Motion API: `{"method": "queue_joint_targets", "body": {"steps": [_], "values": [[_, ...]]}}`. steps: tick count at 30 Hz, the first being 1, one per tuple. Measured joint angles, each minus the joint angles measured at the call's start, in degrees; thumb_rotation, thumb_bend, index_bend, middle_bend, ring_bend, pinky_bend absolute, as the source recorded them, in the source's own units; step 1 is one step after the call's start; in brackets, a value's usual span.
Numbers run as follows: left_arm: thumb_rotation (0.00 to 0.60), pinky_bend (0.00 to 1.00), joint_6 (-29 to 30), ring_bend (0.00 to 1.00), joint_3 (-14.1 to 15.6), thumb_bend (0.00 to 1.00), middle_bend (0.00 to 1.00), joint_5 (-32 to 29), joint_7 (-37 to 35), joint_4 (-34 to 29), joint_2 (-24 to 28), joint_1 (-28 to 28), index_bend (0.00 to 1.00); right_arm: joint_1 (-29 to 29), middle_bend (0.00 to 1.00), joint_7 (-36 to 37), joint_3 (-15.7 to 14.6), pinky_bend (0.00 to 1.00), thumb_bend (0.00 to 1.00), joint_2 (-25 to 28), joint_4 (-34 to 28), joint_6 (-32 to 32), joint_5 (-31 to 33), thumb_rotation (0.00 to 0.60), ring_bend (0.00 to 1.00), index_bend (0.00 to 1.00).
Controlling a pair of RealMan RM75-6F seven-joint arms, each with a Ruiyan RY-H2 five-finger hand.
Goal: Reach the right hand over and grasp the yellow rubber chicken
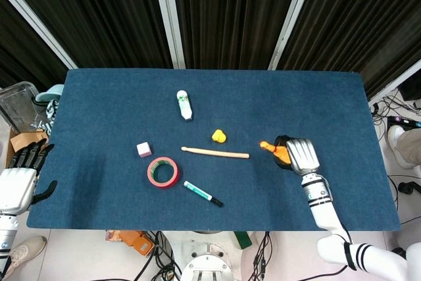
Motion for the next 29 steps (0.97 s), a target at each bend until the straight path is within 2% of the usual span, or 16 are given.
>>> {"method": "queue_joint_targets", "body": {"steps": [6, 16, 22, 29], "values": [[0.6, 0.1, -0.05, 0.0, 0.04, 0.29, 0.0, -0.02, 0.24, -0.07, -0.01, 0.02, 0.1, -1.05, 0.59, 7.99, 2.01, 0.79, 0.5, 0.1, -0.09, 7.28, -4.87, 0.6, 0.69, 0.67], [0.6, 0.1, -0.03, 0.0, -0.03, 0.29, 0.0, -0.2, 0.26, -0.17, 0.06, 0.07, 0.1, 0.35, 0.6, 9.93, 7.84, 0.8, 0.5, 2.58, -6.33, 10.19, -5.62, 0.6, 0.7, 0.67], [0.6, 0.1, -0.04, 0.0, -0.05, 0.29, 0.0, -0.23, 0.23, -0.17, 0.09, 0.07, 0.1, 0.82, 0.6, 9.61, 9.0, 0.81, 0.5, 2.37, -7.78, 12.97, -6.71, 0.6, 0.7, 0.67], [0.6, 0.1, -0.13, 0.0, -0.03, 0.29, 0.0, -0.24, 0.3, -0.21, 0.11, 0.06, 0.1, 0.92, 0.6, 8.72, 8.92, 0.81, 0.5, 2.5, -9.25, 13.93, -7.65, 0.6, 0.7, 0.67]]}}
